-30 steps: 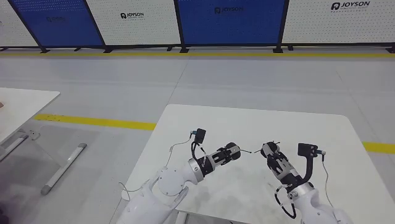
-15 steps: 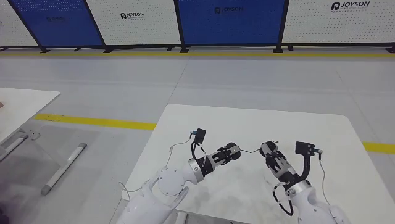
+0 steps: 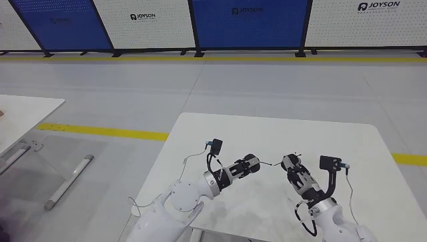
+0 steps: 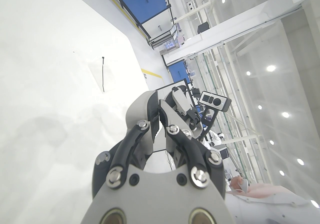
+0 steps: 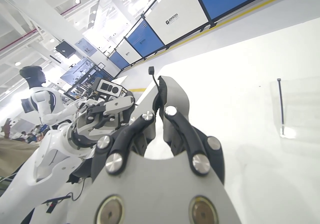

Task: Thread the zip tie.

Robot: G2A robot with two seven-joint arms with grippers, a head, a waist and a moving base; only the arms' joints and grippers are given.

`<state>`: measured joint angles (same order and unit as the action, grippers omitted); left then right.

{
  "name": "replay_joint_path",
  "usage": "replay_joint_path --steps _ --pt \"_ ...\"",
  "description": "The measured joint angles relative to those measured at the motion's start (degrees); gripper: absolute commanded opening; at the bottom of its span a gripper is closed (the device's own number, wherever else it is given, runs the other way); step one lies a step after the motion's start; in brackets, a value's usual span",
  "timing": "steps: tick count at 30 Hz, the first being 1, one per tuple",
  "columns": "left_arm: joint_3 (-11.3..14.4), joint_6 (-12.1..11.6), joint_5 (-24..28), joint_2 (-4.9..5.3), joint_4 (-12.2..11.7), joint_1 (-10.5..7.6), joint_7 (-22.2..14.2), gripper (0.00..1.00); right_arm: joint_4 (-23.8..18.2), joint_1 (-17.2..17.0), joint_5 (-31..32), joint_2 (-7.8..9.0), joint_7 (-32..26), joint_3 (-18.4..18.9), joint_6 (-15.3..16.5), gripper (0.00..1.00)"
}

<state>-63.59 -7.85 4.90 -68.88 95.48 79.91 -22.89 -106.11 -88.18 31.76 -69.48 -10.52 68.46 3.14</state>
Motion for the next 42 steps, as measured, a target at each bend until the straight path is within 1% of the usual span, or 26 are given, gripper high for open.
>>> replay_joint_path --steps 8,20,28,42 --pt "0.0 0.0 0.0 0.00 0.0 0.00 0.0 0.00 0.3 0.5 0.0 -0.19 -0.4 -0.3 0.3 0.00" --pt "0.0 0.0 0.0 0.00 0.0 0.00 0.0 0.00 1.6 1.6 -0.2 -0.54 -0.9 -0.7 -0.2 0.00" --pt "0.0 0.0 0.0 0.00 0.0 0.00 0.0 0.00 1.0 1.3 -0.1 -0.59 -1.3 -0.6 0.2 0.00" --pt "0.0 0.0 0.0 0.00 0.0 0.00 0.0 0.00 1.4 1.5 0.2 -0.89 -1.8 -1.2 -0.3 0.00"
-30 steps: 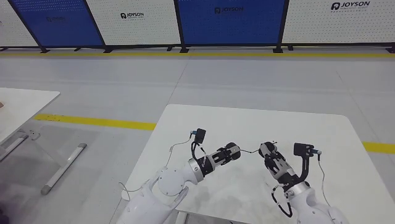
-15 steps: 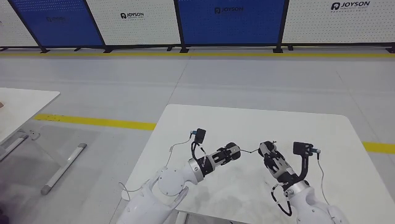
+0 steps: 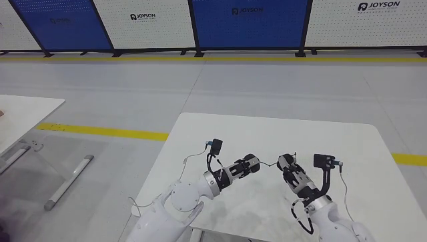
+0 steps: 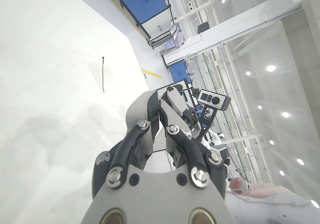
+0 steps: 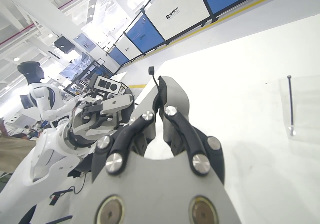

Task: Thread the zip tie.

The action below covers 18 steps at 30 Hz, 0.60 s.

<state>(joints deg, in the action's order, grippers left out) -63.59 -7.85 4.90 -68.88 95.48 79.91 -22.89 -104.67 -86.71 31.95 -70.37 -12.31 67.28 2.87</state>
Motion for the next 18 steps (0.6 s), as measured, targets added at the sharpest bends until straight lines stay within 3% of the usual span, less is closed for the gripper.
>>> replay_joint_path --steps 18 --pt "0.0 0.0 0.0 0.00 0.0 0.00 0.0 0.00 -0.9 -1.9 -1.6 -0.09 1.8 1.8 1.2 0.00"
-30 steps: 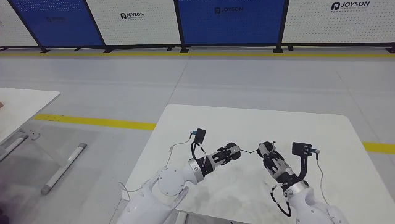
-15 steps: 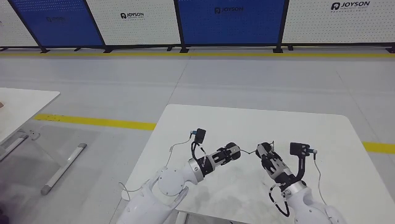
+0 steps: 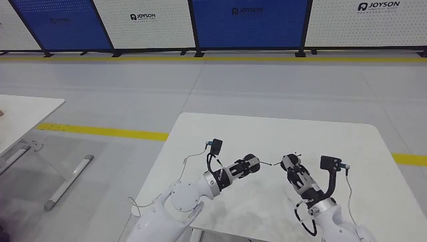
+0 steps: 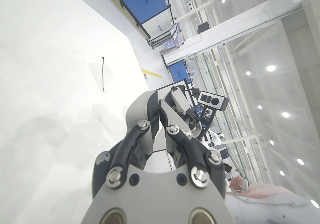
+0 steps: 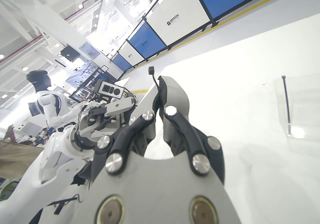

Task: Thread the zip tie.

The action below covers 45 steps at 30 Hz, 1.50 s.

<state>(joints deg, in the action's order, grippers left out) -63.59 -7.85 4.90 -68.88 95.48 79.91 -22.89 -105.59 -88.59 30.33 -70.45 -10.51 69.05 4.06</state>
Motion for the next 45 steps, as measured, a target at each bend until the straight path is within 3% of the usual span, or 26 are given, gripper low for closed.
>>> replay_joint_path --steps 24,45 --pt "0.0 0.0 0.0 0.00 0.0 0.00 0.0 0.00 1.9 1.7 0.7 -0.53 -1.1 -1.5 -0.1 0.00" --pt "0.0 0.0 0.0 0.00 0.0 0.00 0.0 0.00 1.9 1.1 0.6 -0.80 0.4 -1.0 0.1 0.00"
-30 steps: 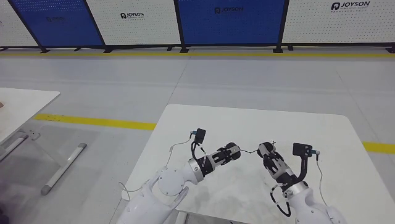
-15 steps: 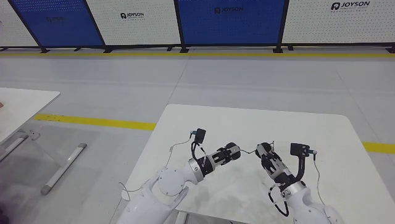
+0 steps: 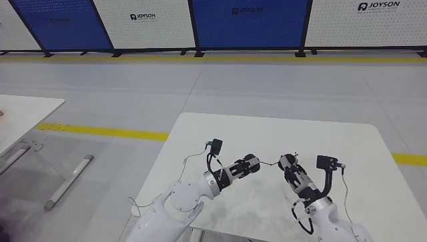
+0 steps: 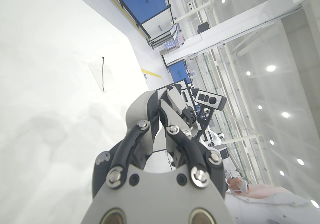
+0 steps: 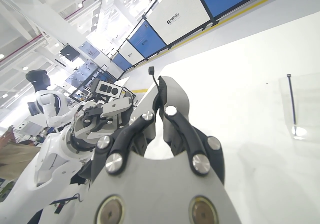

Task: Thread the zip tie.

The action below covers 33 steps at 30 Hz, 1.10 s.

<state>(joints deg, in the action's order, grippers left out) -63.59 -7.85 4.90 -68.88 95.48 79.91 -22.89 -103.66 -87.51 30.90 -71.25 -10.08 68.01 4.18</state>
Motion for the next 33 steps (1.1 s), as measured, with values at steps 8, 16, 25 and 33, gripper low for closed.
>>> replay_joint_path --steps 8,16,25,33 --pt "0.0 0.0 0.0 0.00 0.0 0.00 0.0 0.00 -1.4 -1.2 0.0 0.06 0.7 1.0 0.2 0.00" --pt "0.0 0.0 0.0 0.00 0.0 0.00 0.0 0.00 -1.7 -1.2 0.7 -0.02 0.2 0.7 -0.1 0.00" --pt "0.0 0.0 0.0 0.00 0.0 0.00 0.0 0.00 -0.8 -0.5 1.0 -0.26 0.4 0.2 -0.7 0.00" --pt "0.0 0.0 0.0 0.00 0.0 0.00 0.0 0.00 -0.9 -0.5 1.0 -0.30 -0.1 0.4 -0.5 0.00"
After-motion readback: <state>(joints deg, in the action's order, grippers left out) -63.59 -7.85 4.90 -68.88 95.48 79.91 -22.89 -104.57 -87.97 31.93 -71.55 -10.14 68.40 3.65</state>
